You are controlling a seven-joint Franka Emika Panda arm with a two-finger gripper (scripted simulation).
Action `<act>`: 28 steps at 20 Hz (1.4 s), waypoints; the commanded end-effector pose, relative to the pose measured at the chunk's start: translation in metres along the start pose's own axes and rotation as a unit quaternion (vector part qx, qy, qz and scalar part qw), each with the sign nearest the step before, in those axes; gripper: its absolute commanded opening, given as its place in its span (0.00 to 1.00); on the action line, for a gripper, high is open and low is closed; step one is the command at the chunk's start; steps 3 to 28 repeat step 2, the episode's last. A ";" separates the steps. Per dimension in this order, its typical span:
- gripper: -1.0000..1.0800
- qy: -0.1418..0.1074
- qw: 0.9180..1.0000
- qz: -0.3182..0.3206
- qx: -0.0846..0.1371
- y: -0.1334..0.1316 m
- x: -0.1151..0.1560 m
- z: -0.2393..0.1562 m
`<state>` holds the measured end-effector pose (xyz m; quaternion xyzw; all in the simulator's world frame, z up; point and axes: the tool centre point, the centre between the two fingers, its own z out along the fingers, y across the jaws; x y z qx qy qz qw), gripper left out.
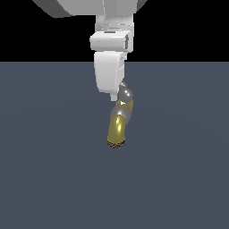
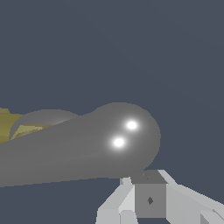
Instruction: Turn on the faucet by rotating a designated handle.
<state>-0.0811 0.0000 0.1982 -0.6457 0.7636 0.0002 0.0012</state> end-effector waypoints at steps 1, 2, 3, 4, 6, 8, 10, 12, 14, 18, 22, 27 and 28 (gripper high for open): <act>0.00 0.001 1.000 0.024 -0.001 -0.001 0.037 0.000; 0.00 0.001 1.000 0.024 -0.001 -0.001 0.037 0.000; 0.00 0.001 1.000 0.024 -0.001 -0.001 0.037 0.000; 0.00 0.001 1.000 0.024 -0.001 -0.001 0.037 0.000; 0.00 0.001 1.000 0.024 -0.001 -0.001 0.037 0.000; 0.00 0.001 1.000 0.024 -0.001 -0.001 0.037 0.000; 0.00 0.001 1.000 0.024 -0.001 -0.001 0.037 0.000; 0.00 0.001 1.000 0.024 -0.001 -0.001 0.037 0.000; 0.00 0.001 1.000 0.024 -0.001 -0.001 0.037 0.000; 0.00 0.001 1.000 0.024 -0.001 -0.001 0.037 0.000; 0.00 0.001 1.000 0.024 -0.001 -0.001 0.037 0.000; 0.00 0.001 1.000 0.024 -0.001 -0.001 0.037 0.000; 0.00 0.001 1.000 0.024 -0.001 -0.001 0.037 0.000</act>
